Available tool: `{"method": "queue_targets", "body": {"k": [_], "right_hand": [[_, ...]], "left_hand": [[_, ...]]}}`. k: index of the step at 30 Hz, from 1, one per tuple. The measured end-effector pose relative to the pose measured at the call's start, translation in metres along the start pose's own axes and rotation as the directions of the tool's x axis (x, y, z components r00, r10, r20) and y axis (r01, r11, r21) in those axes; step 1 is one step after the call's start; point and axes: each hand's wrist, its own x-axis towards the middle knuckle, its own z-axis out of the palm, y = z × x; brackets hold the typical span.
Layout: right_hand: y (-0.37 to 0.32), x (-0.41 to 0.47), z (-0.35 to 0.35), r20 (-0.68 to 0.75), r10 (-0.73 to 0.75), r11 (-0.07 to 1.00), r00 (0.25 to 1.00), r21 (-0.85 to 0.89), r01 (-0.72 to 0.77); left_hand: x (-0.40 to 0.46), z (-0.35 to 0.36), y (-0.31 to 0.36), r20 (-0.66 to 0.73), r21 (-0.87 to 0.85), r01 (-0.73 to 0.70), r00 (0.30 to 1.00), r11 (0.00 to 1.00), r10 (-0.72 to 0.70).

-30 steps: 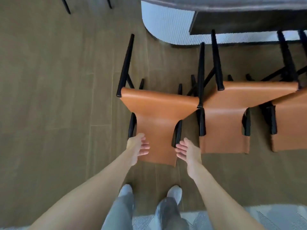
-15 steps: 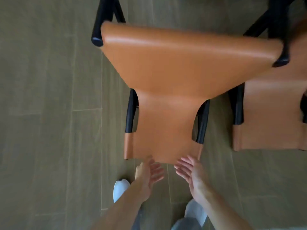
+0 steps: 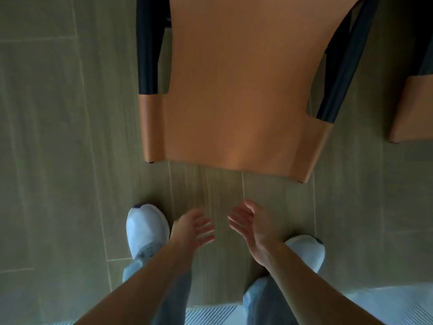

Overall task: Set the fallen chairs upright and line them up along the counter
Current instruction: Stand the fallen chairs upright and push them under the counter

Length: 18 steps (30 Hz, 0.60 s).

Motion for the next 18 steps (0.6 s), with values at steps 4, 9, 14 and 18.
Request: {"method": "queue_targets", "body": {"k": [4,9,14,18], "right_hand": [[-0.036,0.043,0.009,0.016,-0.037,0.969,0.999,0.244,0.032],[-0.049,0.054,0.031,0.037,-0.038,0.858,0.999,0.514,0.014],[-0.044,0.04,0.038,0.116,-0.057,0.765,0.992,0.643,-0.031],[-0.052,0.019,0.048,0.046,-0.007,0.773,0.999,0.634,-0.023]], "left_hand": [[0.038,0.016,0.029,0.074,-0.027,-0.11,0.991,0.994,0.111],[0.056,0.042,0.046,0.12,-0.087,-0.147,0.98,0.985,0.157],[0.033,0.038,0.04,0.151,-0.148,-0.114,0.979,0.982,0.136],[0.014,0.032,0.046,0.159,-0.267,-0.083,0.979,0.96,0.129]]}}
